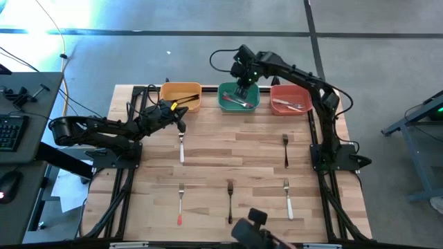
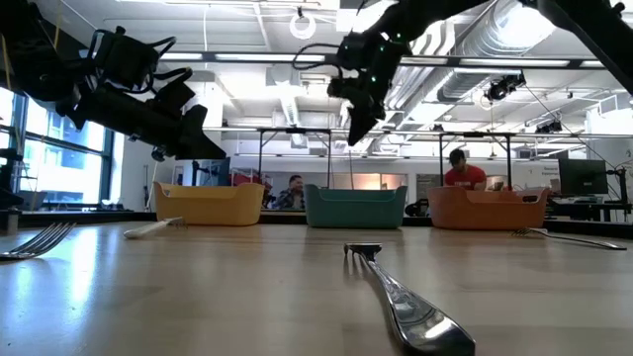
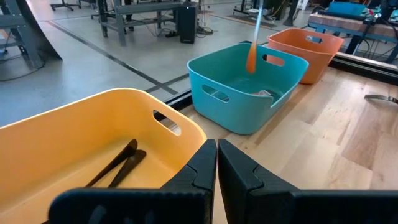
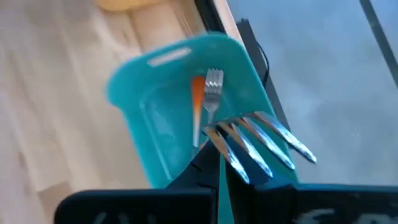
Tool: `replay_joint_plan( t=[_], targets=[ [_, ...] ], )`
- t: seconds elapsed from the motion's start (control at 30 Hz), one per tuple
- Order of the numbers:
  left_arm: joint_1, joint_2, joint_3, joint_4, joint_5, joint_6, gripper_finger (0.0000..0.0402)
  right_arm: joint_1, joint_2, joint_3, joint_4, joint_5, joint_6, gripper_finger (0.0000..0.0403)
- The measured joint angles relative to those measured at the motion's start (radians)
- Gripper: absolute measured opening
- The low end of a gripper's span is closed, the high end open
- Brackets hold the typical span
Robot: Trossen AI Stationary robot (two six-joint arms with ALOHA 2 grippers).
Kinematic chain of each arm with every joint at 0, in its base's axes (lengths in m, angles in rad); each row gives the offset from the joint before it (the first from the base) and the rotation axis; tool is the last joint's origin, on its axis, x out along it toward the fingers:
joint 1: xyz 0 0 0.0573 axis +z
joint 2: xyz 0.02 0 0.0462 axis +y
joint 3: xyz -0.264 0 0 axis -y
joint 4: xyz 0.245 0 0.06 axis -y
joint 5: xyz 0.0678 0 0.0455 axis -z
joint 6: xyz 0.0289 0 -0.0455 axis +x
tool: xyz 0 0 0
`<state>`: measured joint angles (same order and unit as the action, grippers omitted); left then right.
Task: Sort silverware by color (type)
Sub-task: Put the top orange fork into the blue bin
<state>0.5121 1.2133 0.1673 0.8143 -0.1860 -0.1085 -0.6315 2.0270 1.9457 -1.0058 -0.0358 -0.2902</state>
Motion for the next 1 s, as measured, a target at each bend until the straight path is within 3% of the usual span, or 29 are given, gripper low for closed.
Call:
replay_joint_plan(
  t=[0.57,1.0],
  targets=[
    [0.0,0.0,0.0,-0.001,0.018,-0.011,0.0007,-0.017,0.176,-0.002,-0.042,-0.001,-0.077,0.0],
    [-0.024,0.0,0.0,-0.03,0.038,0.015,0.0007,-0.01,0.174,0.009,-0.082,-0.037,-0.073,0.0]
  ],
)
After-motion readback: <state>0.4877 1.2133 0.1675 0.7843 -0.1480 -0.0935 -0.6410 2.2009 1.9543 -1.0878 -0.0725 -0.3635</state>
